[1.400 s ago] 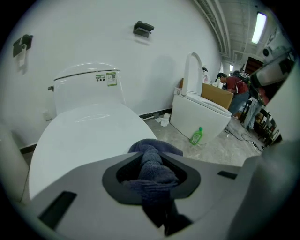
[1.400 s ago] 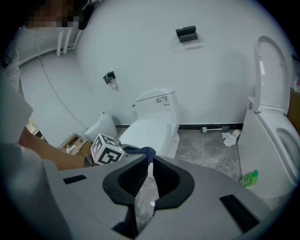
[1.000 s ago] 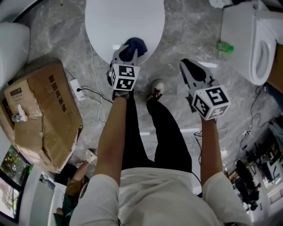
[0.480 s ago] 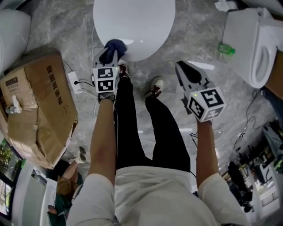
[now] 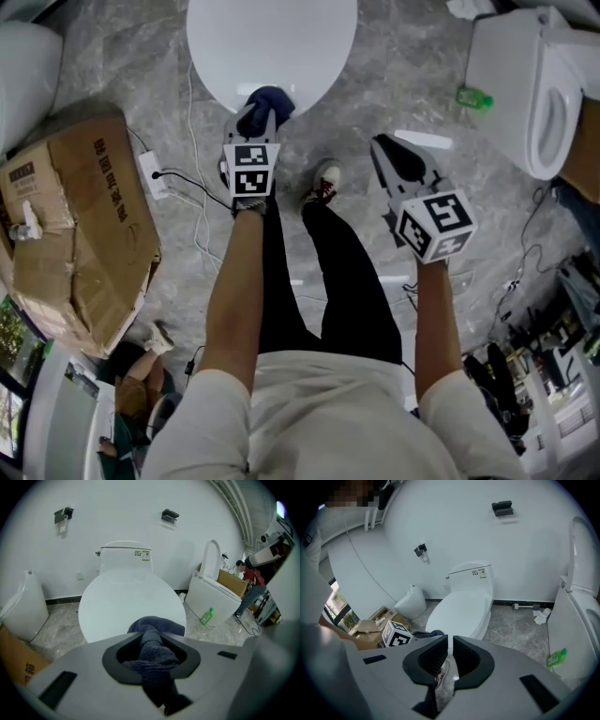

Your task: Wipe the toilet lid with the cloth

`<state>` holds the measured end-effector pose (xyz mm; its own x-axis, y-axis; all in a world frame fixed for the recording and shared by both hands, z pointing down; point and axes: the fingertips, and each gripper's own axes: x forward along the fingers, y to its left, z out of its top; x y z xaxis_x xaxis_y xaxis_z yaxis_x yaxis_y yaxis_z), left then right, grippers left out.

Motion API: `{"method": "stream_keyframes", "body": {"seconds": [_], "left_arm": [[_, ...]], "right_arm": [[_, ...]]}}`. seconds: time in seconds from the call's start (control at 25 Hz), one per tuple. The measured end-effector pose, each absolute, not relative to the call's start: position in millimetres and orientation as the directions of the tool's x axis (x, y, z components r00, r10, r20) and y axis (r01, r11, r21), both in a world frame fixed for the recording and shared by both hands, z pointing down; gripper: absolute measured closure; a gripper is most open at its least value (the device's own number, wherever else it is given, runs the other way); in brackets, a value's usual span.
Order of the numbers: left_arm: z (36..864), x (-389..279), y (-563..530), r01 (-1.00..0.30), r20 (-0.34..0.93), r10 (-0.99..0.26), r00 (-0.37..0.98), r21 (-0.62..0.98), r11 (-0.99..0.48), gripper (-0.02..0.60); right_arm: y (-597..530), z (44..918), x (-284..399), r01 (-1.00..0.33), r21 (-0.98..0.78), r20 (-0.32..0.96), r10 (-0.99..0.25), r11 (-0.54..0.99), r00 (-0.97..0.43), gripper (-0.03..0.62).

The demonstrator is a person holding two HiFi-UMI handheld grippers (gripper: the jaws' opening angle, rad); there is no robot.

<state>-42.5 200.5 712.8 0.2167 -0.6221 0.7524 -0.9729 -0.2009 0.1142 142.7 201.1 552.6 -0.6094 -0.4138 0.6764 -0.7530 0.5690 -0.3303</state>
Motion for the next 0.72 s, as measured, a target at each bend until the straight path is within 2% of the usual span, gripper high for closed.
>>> {"method": "stream_keyframes", "body": {"seconds": [0.56, 0.72], "left_arm": [[698, 65, 184, -0.911, 0.727, -0.575, 0.376, 0.177, -0.372, 0.494], [663, 80, 167, -0.896, 0.690, -0.596, 0.411, 0.185, -0.403, 0.494]], "right_arm": [[214, 534, 207, -0.815, -0.314, 0.679, -0.485, 0.487, -0.551, 0.542], [204, 513, 220, -0.830, -0.297, 0.667, -0.519, 0.472, -0.534, 0.542]]}}
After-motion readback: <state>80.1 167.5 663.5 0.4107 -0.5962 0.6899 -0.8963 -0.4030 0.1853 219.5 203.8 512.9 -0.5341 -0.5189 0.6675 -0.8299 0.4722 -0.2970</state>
